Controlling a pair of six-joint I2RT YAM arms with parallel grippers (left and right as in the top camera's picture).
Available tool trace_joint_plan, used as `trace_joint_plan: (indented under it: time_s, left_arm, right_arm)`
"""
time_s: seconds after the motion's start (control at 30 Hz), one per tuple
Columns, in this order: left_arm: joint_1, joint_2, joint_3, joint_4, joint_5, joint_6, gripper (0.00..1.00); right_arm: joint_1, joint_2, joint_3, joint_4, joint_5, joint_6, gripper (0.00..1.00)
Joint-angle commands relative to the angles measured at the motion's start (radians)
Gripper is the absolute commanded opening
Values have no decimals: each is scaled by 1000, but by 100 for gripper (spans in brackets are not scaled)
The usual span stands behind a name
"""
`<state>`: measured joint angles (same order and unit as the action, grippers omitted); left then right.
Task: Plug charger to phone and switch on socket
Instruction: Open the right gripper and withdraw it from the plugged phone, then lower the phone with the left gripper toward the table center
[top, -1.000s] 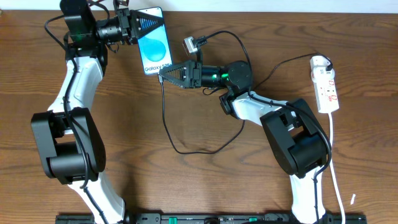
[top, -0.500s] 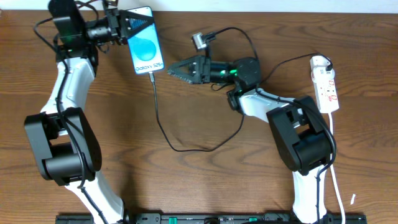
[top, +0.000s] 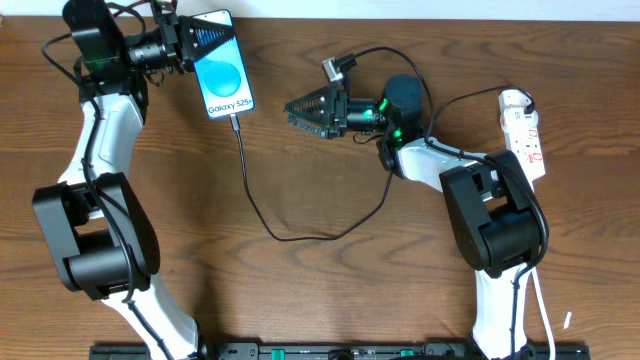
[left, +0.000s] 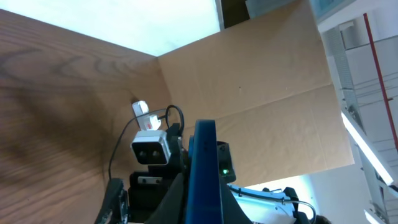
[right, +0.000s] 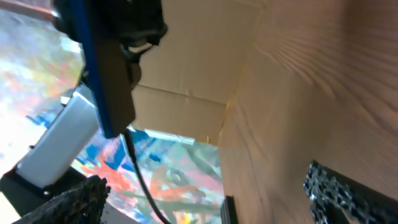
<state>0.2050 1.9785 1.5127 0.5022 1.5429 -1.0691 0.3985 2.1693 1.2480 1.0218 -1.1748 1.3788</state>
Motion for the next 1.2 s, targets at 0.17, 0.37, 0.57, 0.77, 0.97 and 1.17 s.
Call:
trace_joint_plan:
  time_s: [0.17,0.37,0.57,0.77,0.97,1.17]
  left_arm:
    - [0,-32,-3,8,16,-9,7]
    - [0,-32,-3,8,13,-8,7]
    - [0,-32,-3,9,8,-5,8]
    - [-1,-32,-3,8,-25,-5,7]
    - [-10,-32,-4,8,-25,-5,7]
    - [-47,-32,-4,8,-26,29,7]
  right_arm:
    - [0,0,6,-296,102,-219,99]
    - [1,-16,6,-402,190,-293,99]
    - [0,-119,6,-739,359,-509,99]
    - [0,-311,6,-1098,616,-730,99]
    - [3,-501,6,-1436,1015,-802,99]
    - [3,-616,6,-1633,1241,-802,99]
